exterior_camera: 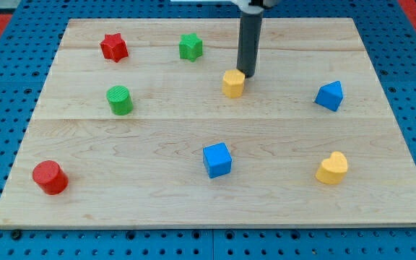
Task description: Push the yellow heart to the top right of the blue cube
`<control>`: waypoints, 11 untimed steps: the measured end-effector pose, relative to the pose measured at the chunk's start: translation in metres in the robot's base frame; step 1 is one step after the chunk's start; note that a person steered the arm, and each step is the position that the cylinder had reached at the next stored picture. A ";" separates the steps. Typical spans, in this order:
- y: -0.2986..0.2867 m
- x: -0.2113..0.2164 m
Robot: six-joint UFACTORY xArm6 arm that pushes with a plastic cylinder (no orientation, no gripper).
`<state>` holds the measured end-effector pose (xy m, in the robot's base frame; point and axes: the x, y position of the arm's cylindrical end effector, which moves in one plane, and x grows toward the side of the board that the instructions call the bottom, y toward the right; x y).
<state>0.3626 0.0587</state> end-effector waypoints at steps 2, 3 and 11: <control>-0.019 0.025; -0.038 0.051; 0.100 0.144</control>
